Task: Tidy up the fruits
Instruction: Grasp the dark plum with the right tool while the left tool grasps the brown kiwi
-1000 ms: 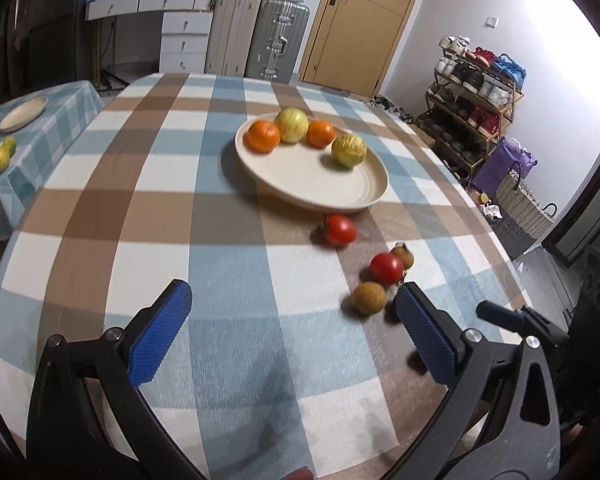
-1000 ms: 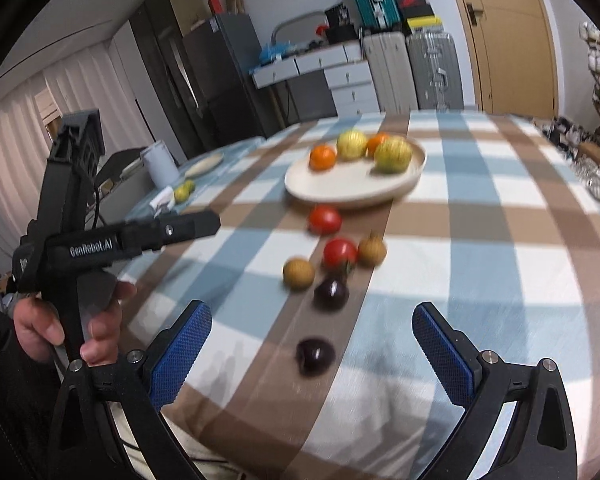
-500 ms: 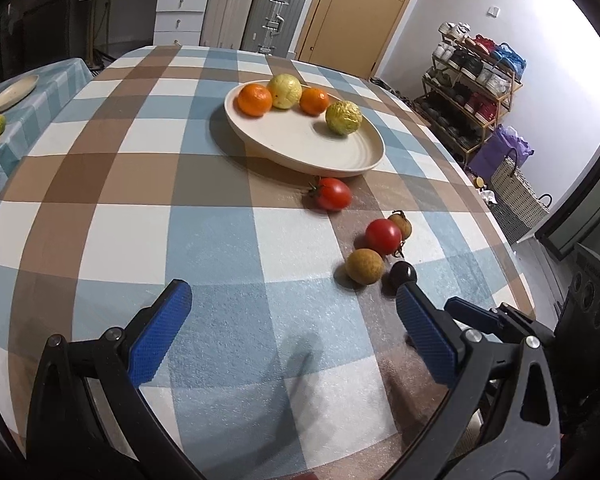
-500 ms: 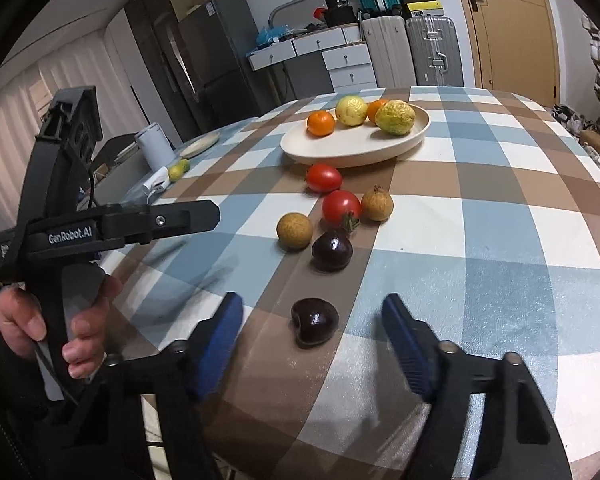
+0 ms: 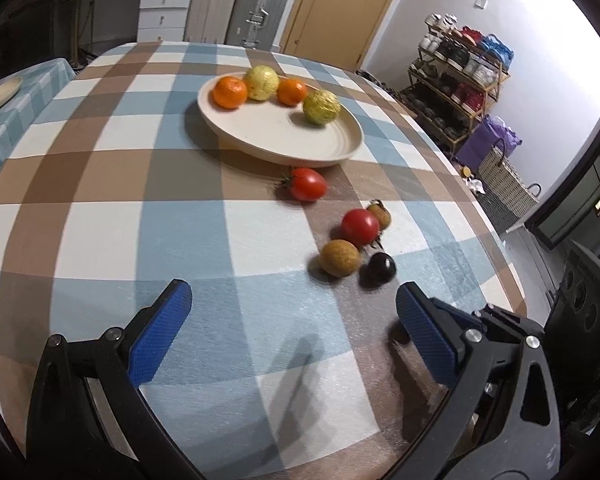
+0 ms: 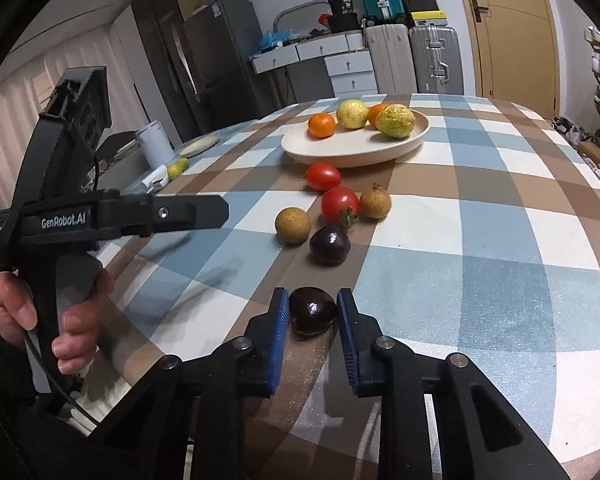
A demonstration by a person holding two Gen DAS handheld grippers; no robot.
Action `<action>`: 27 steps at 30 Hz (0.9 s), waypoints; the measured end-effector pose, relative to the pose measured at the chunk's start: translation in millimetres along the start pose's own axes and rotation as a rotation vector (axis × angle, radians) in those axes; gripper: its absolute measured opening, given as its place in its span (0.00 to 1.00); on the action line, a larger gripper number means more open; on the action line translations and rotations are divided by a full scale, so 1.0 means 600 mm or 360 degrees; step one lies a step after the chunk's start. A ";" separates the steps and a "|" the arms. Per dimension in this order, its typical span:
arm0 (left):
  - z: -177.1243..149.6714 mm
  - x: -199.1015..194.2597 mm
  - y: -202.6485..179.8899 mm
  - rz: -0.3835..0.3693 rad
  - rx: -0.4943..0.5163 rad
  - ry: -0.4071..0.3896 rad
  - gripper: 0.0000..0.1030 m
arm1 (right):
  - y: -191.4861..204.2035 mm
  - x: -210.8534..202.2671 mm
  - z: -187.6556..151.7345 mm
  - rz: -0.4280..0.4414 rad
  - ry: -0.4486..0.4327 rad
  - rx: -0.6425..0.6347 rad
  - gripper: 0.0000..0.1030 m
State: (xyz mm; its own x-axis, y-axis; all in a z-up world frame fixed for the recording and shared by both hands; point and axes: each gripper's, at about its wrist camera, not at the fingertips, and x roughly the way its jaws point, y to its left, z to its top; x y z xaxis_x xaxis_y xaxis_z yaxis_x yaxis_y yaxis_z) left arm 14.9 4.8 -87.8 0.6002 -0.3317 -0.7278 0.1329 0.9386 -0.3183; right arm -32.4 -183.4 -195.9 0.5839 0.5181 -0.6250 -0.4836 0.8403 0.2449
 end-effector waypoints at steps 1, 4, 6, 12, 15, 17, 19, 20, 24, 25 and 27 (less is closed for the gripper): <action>-0.001 0.002 -0.004 -0.0003 0.0009 0.0007 0.99 | -0.003 -0.003 0.000 0.0005 -0.0017 0.0012 0.24; -0.002 0.009 -0.016 -0.0015 0.0033 0.0022 0.99 | -0.011 -0.013 0.001 0.0016 -0.0053 0.0043 0.24; -0.001 0.016 -0.029 -0.0018 0.0073 0.0031 0.99 | -0.018 -0.019 0.003 0.0008 -0.0071 0.0061 0.24; 0.011 0.039 -0.035 0.0016 0.0103 0.0030 0.99 | -0.037 -0.039 0.006 -0.0008 -0.0125 0.0101 0.24; 0.022 0.052 -0.021 -0.0032 0.0055 0.0036 0.98 | -0.040 -0.044 0.005 -0.0008 -0.0133 0.0101 0.24; 0.028 0.061 -0.012 -0.0063 0.0039 0.0052 0.95 | -0.040 -0.047 0.004 -0.0001 -0.0139 0.0091 0.24; 0.033 0.071 -0.006 -0.0096 0.0041 0.0078 0.88 | -0.040 -0.047 0.005 0.0017 -0.0138 0.0093 0.24; 0.034 0.074 -0.004 -0.0108 0.0048 0.0090 0.84 | -0.040 -0.047 0.006 0.0023 -0.0141 0.0094 0.24; 0.040 0.083 -0.008 -0.0187 0.0092 0.0114 0.62 | -0.043 -0.046 0.010 0.0038 -0.0148 0.0108 0.24; 0.040 0.086 -0.010 -0.0201 0.0100 0.0126 0.58 | -0.044 -0.045 0.011 0.0048 -0.0149 0.0114 0.24; 0.038 0.088 -0.015 -0.0221 0.0124 0.0131 0.49 | -0.048 -0.044 0.013 0.0067 -0.0151 0.0125 0.24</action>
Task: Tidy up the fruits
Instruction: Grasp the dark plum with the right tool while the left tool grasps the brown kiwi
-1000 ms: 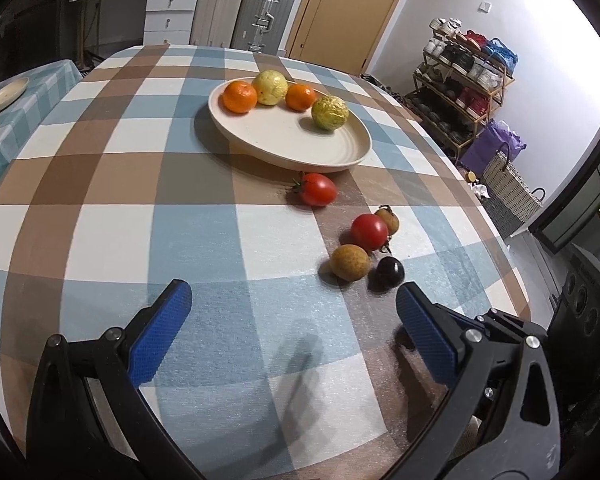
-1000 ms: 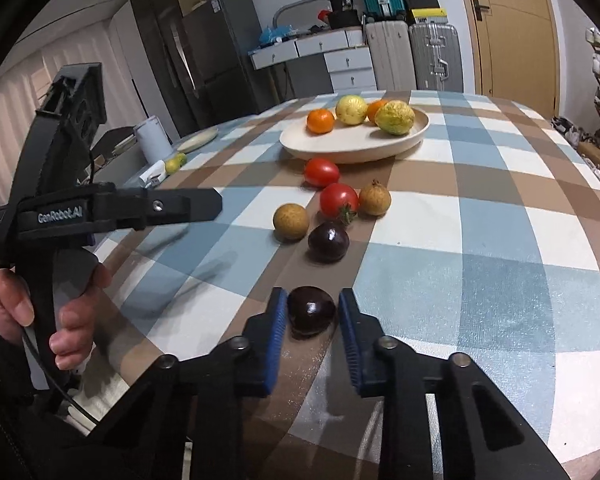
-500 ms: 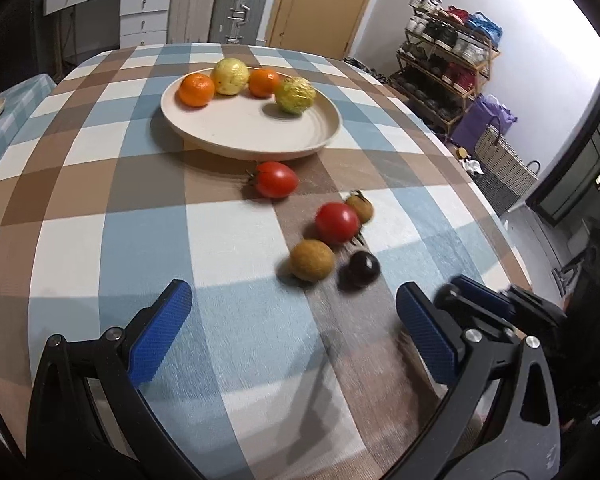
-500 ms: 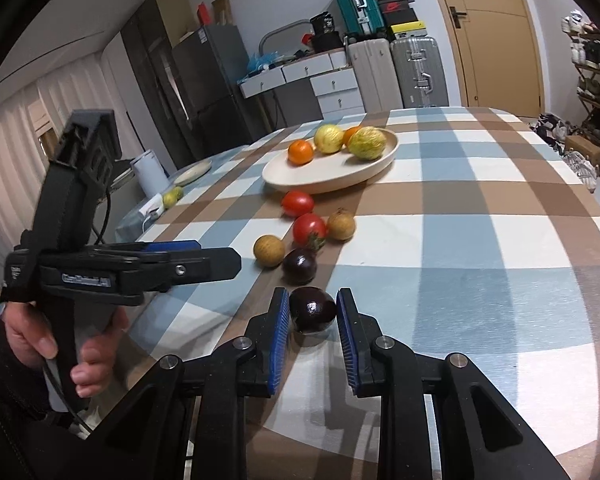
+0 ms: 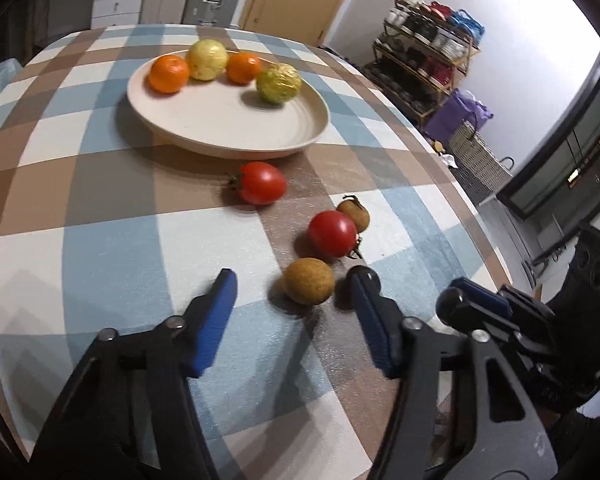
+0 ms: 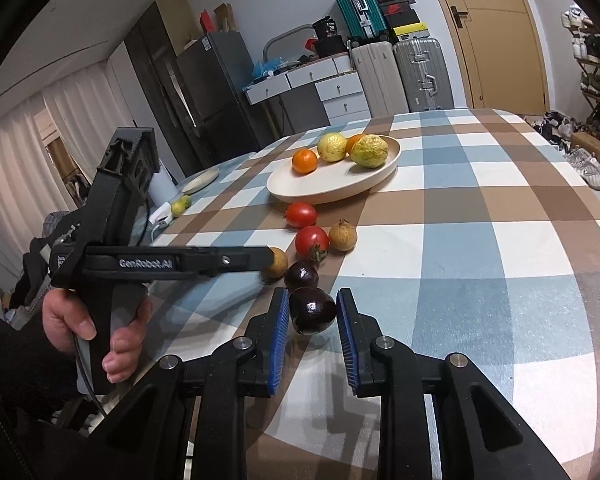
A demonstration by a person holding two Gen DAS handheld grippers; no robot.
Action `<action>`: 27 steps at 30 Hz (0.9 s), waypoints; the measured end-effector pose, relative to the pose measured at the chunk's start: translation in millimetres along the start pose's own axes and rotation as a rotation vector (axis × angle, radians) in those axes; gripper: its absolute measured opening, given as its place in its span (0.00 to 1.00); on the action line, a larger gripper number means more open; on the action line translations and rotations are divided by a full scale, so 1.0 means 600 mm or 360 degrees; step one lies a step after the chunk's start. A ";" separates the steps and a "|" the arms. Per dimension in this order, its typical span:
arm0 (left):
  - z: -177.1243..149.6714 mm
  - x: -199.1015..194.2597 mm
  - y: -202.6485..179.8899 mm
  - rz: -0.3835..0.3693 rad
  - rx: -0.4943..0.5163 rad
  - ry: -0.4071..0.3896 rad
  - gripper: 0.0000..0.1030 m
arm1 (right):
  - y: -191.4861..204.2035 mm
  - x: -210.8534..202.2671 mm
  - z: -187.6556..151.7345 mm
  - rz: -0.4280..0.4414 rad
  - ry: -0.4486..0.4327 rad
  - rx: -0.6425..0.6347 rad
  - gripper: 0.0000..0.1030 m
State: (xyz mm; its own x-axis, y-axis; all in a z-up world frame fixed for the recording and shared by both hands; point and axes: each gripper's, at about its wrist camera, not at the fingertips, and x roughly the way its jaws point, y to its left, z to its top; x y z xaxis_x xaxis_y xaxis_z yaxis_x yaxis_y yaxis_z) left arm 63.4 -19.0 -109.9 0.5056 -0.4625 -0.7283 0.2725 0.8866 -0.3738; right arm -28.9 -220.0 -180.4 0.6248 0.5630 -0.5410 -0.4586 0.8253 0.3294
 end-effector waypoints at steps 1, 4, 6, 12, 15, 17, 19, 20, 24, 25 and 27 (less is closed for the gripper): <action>0.000 0.002 -0.001 -0.0018 0.0009 0.0007 0.46 | -0.001 0.000 0.001 0.0004 -0.0001 0.0005 0.24; 0.000 0.008 -0.004 -0.0039 0.0033 0.0017 0.33 | -0.002 0.001 0.005 0.0015 -0.0005 0.0013 0.24; 0.000 0.010 -0.002 -0.0046 0.0033 0.0006 0.24 | -0.003 0.001 0.007 0.0023 -0.0008 0.0015 0.24; 0.000 0.004 -0.005 -0.0080 0.0061 -0.0015 0.24 | -0.008 0.004 0.019 0.0075 -0.0011 0.0070 0.24; 0.006 -0.007 -0.006 -0.0091 0.0072 -0.0038 0.24 | -0.007 0.008 0.030 0.0087 -0.0015 0.0069 0.24; 0.010 -0.016 -0.007 -0.0084 0.0092 -0.0061 0.24 | -0.005 0.011 0.038 0.0090 -0.0011 0.0060 0.24; 0.020 -0.027 -0.006 -0.0076 0.0106 -0.0094 0.24 | -0.004 0.015 0.048 0.0095 -0.0013 0.0047 0.24; 0.026 -0.032 -0.003 -0.0081 0.0105 -0.0108 0.24 | -0.003 0.015 0.053 0.0094 -0.0016 0.0041 0.24; 0.049 -0.050 0.009 -0.0084 0.0095 -0.0162 0.24 | -0.004 0.022 0.079 0.0105 -0.0038 0.0032 0.24; 0.055 -0.055 0.012 -0.0079 0.0097 -0.0178 0.24 | -0.005 0.023 0.087 0.0112 -0.0043 0.0036 0.24; 0.069 -0.063 0.019 -0.0071 0.0102 -0.0205 0.24 | -0.007 0.026 0.102 0.0131 -0.0052 0.0052 0.24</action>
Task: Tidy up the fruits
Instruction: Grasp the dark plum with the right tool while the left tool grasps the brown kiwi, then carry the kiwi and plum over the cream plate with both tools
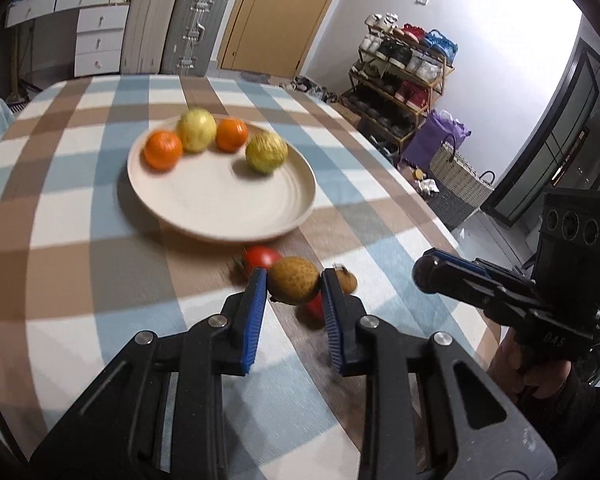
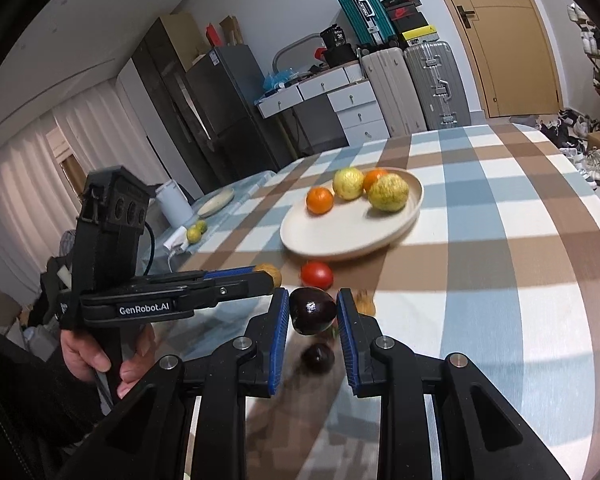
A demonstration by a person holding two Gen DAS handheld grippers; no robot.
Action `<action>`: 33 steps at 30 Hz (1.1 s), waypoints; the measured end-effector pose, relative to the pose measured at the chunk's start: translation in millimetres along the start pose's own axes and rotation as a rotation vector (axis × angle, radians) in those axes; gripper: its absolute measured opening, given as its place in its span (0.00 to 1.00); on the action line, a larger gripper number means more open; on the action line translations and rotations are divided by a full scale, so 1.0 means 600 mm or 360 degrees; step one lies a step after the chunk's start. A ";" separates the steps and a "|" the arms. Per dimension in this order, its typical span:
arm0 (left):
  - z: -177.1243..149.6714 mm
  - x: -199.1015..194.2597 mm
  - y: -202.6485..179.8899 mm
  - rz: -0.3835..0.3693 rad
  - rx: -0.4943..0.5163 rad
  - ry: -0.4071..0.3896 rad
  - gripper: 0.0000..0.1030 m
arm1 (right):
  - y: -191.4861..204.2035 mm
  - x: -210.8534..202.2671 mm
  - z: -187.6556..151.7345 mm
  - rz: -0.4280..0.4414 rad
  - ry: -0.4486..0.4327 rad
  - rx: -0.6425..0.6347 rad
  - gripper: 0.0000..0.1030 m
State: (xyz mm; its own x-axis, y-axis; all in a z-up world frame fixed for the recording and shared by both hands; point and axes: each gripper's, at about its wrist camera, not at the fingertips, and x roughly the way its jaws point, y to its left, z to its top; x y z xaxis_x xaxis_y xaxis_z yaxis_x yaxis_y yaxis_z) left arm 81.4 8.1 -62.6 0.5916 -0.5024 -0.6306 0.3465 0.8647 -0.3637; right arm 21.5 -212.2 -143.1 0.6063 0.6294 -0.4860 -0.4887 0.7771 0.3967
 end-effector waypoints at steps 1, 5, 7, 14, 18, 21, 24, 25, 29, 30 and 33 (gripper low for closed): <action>0.007 -0.003 0.004 0.0006 -0.0001 -0.0013 0.24 | 0.000 0.003 0.009 0.0003 -0.0002 -0.0001 0.24; 0.037 -0.010 0.025 0.0023 -0.0032 -0.0062 0.24 | -0.002 0.018 0.049 0.0014 0.0000 -0.0015 0.24; 0.052 -0.010 0.035 0.0034 -0.0046 -0.0077 0.24 | -0.004 0.029 0.072 0.0025 0.0000 -0.0017 0.24; 0.105 -0.004 0.074 0.0092 -0.0087 -0.0127 0.24 | -0.013 0.081 0.151 0.0066 0.0001 -0.0028 0.24; 0.133 -0.001 0.098 0.0117 -0.0123 -0.0150 0.24 | -0.018 0.117 0.191 0.0082 0.0019 -0.0031 0.24; 0.150 0.008 0.120 0.0134 -0.0153 -0.0150 0.24 | -0.023 0.144 0.215 0.0105 0.0032 -0.0021 0.24; 0.161 0.024 0.143 0.0145 -0.0183 -0.0127 0.24 | -0.032 0.181 0.238 0.0119 0.0072 0.0001 0.24; 0.161 0.029 0.148 0.0148 -0.0188 -0.0119 0.24 | -0.034 0.191 0.242 0.0117 0.0086 0.0006 0.24; 0.159 0.053 0.166 0.0146 -0.0201 -0.0070 0.24 | -0.044 0.242 0.251 0.0116 0.0167 0.0029 0.24; 0.158 0.061 0.169 0.0146 -0.0199 -0.0054 0.24 | -0.045 0.254 0.251 0.0119 0.0187 0.0032 0.24; 0.152 0.080 0.176 0.0141 -0.0192 -0.0018 0.24 | -0.045 0.287 0.246 0.0102 0.0250 0.0020 0.24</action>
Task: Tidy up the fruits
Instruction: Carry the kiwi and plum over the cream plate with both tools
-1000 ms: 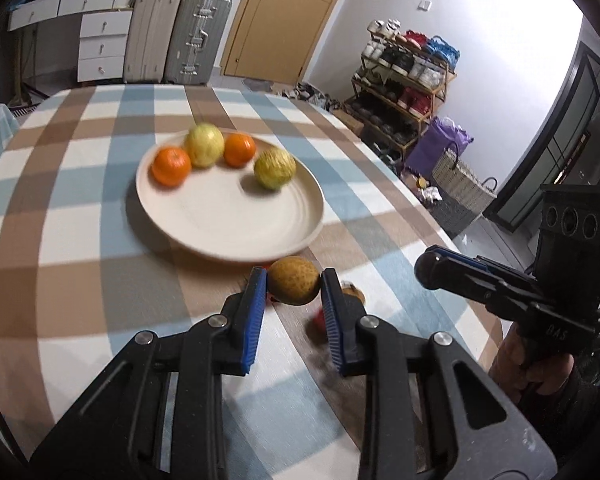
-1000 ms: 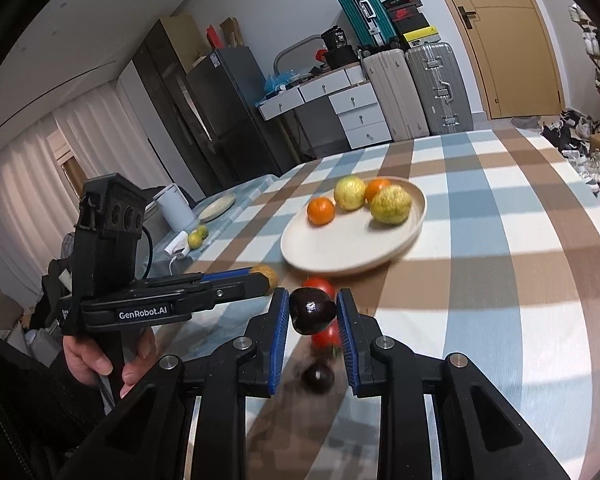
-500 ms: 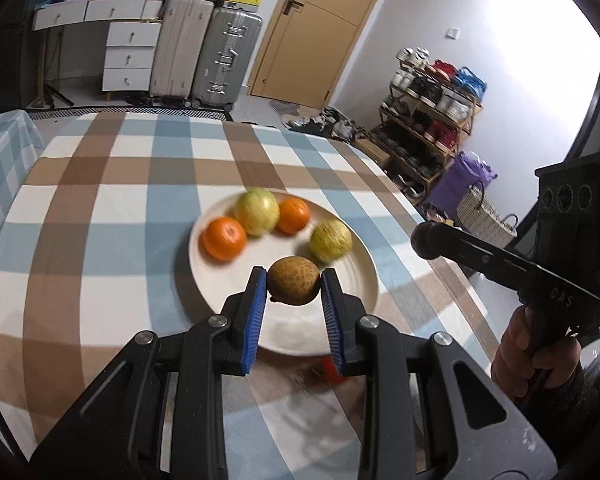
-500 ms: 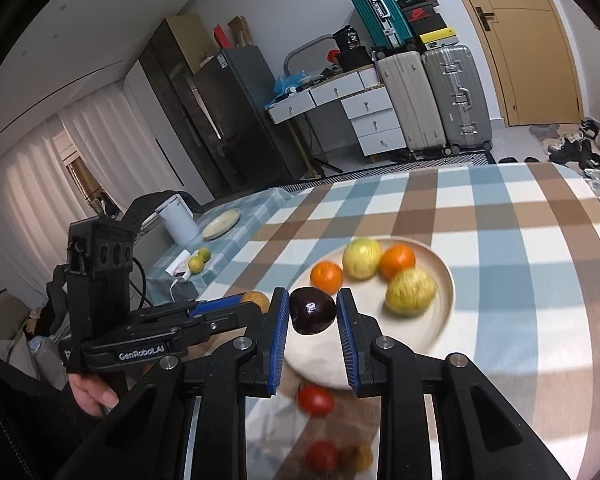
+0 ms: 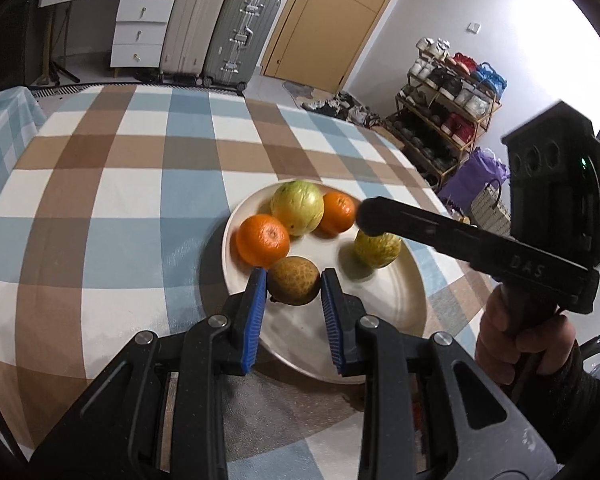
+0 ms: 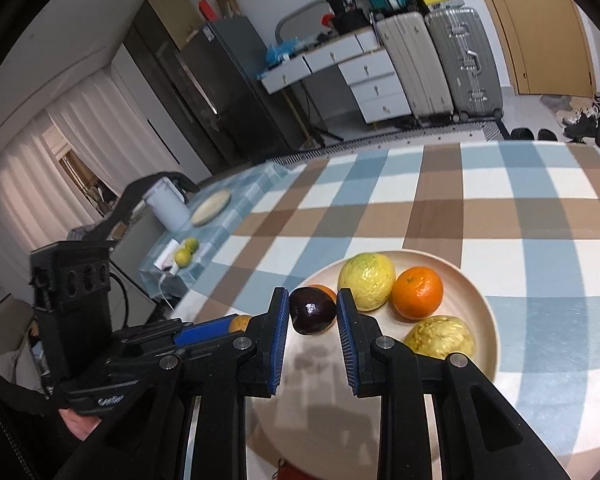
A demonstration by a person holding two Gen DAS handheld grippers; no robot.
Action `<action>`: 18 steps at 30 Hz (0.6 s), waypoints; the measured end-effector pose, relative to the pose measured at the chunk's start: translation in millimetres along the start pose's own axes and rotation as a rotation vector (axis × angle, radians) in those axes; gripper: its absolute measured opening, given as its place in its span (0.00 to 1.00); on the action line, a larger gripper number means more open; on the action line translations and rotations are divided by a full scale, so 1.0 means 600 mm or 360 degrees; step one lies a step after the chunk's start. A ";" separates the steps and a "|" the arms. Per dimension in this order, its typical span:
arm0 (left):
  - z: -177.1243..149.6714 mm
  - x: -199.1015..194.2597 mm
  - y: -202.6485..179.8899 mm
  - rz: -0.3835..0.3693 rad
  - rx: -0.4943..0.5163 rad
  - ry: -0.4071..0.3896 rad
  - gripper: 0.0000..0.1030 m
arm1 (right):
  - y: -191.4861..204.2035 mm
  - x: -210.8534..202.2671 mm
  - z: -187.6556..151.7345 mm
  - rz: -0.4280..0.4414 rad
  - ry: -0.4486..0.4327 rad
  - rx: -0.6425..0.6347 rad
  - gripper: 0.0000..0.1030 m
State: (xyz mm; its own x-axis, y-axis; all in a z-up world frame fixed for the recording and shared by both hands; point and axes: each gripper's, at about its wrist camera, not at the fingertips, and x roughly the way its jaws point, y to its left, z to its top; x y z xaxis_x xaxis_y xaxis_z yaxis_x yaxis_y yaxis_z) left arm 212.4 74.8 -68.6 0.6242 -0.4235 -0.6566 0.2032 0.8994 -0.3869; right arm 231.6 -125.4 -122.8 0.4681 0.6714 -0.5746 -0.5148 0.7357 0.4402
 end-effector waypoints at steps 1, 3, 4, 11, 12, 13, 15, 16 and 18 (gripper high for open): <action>-0.002 0.005 0.001 -0.0002 0.0000 0.0010 0.24 | -0.001 0.009 0.000 -0.0005 0.0018 -0.0004 0.24; -0.005 0.012 0.004 -0.0011 -0.0001 0.0020 0.24 | -0.003 0.028 -0.003 -0.0030 0.0063 -0.0008 0.24; -0.005 0.016 0.005 -0.0009 -0.0004 0.0024 0.24 | -0.006 0.035 -0.004 -0.0033 0.0078 -0.0001 0.24; -0.002 0.035 0.008 -0.0002 0.0026 0.0056 0.24 | -0.015 0.069 -0.010 -0.0062 0.0160 0.0013 0.24; -0.002 0.038 0.010 -0.0004 0.0022 0.0061 0.24 | -0.016 0.073 -0.010 -0.0067 0.0171 0.0015 0.24; -0.002 0.040 0.011 -0.0002 0.0021 0.0063 0.24 | -0.017 0.078 -0.009 -0.0082 0.0183 0.0014 0.24; -0.001 0.044 0.013 0.0003 0.0020 0.0061 0.24 | -0.017 0.084 -0.010 -0.0097 0.0198 0.0012 0.24; 0.000 0.045 0.014 0.0000 0.0018 0.0061 0.24 | -0.018 0.087 -0.010 -0.0105 0.0203 0.0015 0.24; 0.001 0.050 0.014 0.0009 0.0024 0.0070 0.24 | -0.018 0.091 -0.011 -0.0117 0.0213 0.0024 0.24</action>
State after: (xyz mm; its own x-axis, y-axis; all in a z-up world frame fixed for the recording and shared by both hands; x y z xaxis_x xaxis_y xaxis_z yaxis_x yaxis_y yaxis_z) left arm 233.6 69.9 -91.1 0.5916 -0.4227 -0.6866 0.2113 0.9031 -0.3739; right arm 258.1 -97.5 -163.3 0.4039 0.5985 -0.6919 -0.4714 0.7843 0.4033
